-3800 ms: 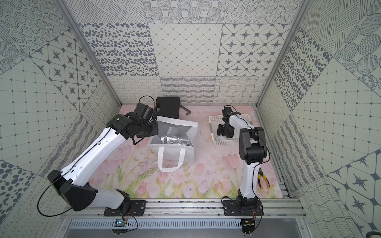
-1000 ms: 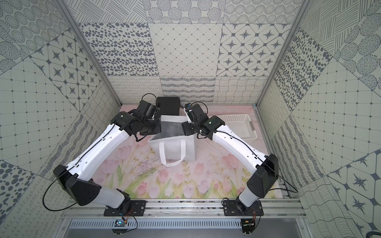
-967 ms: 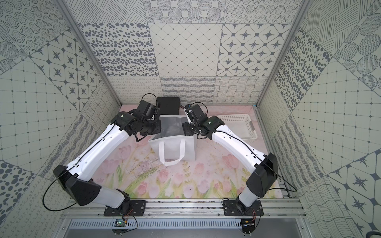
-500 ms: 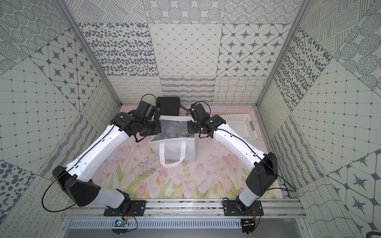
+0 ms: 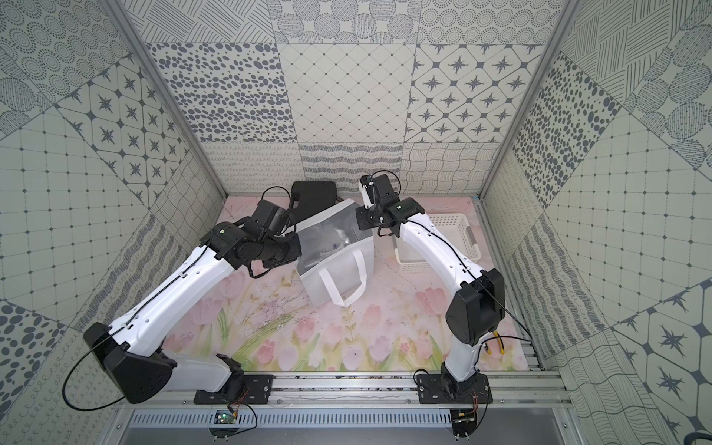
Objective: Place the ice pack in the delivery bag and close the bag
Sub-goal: Adjust the delivery bag at the center of the board.
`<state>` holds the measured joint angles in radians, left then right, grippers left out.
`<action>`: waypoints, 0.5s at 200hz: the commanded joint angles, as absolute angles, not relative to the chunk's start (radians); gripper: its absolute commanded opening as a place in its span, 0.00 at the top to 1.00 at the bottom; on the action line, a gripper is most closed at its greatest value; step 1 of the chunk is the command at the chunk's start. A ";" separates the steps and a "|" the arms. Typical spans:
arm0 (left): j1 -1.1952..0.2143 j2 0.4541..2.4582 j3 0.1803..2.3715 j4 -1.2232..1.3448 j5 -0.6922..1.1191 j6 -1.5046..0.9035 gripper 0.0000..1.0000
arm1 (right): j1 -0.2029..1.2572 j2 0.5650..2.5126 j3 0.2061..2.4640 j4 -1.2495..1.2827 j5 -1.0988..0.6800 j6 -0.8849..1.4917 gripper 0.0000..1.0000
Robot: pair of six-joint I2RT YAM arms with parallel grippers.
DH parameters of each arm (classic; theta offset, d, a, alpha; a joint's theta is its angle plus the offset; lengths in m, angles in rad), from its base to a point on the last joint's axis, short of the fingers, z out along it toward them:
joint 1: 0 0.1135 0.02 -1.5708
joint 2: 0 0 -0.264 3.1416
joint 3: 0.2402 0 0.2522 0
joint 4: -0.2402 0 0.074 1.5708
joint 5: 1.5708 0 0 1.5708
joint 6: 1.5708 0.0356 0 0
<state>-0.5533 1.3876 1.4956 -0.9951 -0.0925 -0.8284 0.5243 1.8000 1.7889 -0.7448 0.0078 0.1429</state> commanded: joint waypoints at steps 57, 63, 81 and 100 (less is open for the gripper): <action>-0.720 1.393 1.443 -0.885 -0.077 -1.200 1.00 | 0.444 2.080 2.201 -0.747 -0.281 -0.108 1.00; -0.723 1.397 1.445 -0.881 -0.074 -1.195 0.99 | 0.443 2.101 2.232 -0.758 -0.282 -0.112 1.00; -0.727 1.404 1.469 -0.915 -0.079 -1.164 0.91 | 0.439 2.139 2.295 -0.785 -0.291 -0.103 0.90; -0.725 1.395 1.512 -0.956 -0.108 -1.079 0.77 | 0.438 2.133 2.303 -0.783 -0.300 -0.091 0.73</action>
